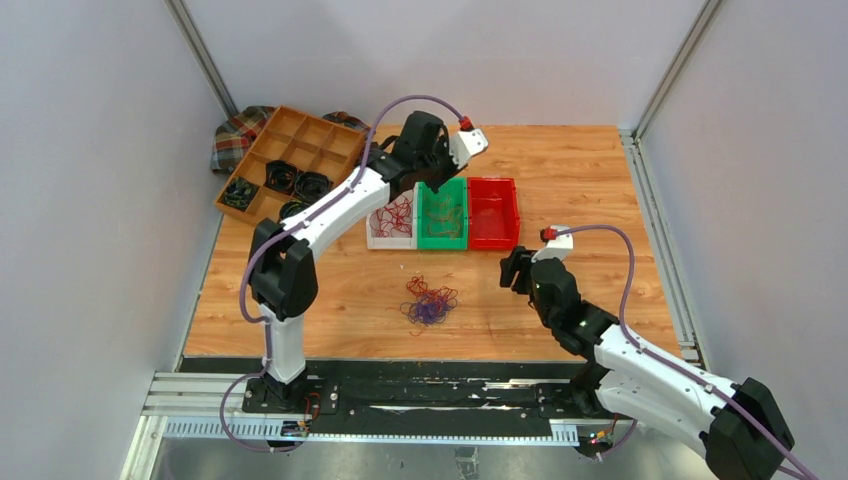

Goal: Untangle the cables
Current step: Place the cable in the bin.

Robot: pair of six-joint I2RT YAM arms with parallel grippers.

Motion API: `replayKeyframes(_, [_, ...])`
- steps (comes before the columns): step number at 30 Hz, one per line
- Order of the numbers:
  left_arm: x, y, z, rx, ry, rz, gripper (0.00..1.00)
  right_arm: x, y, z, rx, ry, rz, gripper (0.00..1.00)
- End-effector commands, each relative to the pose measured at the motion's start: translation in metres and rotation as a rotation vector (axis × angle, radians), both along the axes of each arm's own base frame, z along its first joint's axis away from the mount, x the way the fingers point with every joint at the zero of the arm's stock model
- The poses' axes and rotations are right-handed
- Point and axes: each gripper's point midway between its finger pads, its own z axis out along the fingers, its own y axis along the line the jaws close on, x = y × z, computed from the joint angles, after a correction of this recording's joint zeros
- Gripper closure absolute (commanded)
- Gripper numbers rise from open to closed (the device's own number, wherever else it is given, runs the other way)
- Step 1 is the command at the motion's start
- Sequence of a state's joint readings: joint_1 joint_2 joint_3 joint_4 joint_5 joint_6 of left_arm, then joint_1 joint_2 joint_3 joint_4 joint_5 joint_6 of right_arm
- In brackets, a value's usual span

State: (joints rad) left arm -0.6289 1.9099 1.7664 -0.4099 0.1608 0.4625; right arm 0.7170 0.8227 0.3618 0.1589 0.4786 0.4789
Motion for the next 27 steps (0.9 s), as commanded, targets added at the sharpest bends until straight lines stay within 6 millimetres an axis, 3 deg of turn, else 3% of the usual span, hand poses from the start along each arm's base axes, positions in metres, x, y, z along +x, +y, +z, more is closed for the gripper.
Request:
replayKeyframes(1, [0.013, 0.000, -0.031, 0.068, -0.013, 0.003, 1.00, 0.006, -0.003, 0.011, 0.006, -0.017, -0.014, 0.39])
replayKeyframes(10, [0.021, 0.008, -0.086, 0.172, -0.004, 0.012, 0.99, 0.007, -0.004, 0.010, 0.006, -0.006, -0.014, 0.39])
replayKeyframes(14, [0.014, 0.013, -0.108, 0.221, 0.029, -0.017, 0.99, 0.007, -0.006, 0.009, 0.003, -0.002, -0.020, 0.39])
replayKeyframes(19, [0.008, 0.010, -0.121, 0.254, 0.090, -0.049, 0.99, 0.008, -0.008, 0.009, 0.005, -0.002, -0.026, 0.39])
replayKeyframes(22, [0.007, 0.009, -0.115, 0.259, 0.095, -0.063, 0.82, 0.008, -0.009, 0.010, 0.004, -0.003, -0.029, 0.39])
replayKeyframes(27, [-0.016, 0.012, -0.098, 0.276, 0.140, -0.154, 0.54, 0.007, -0.011, 0.014, 0.002, -0.010, -0.029, 0.39])
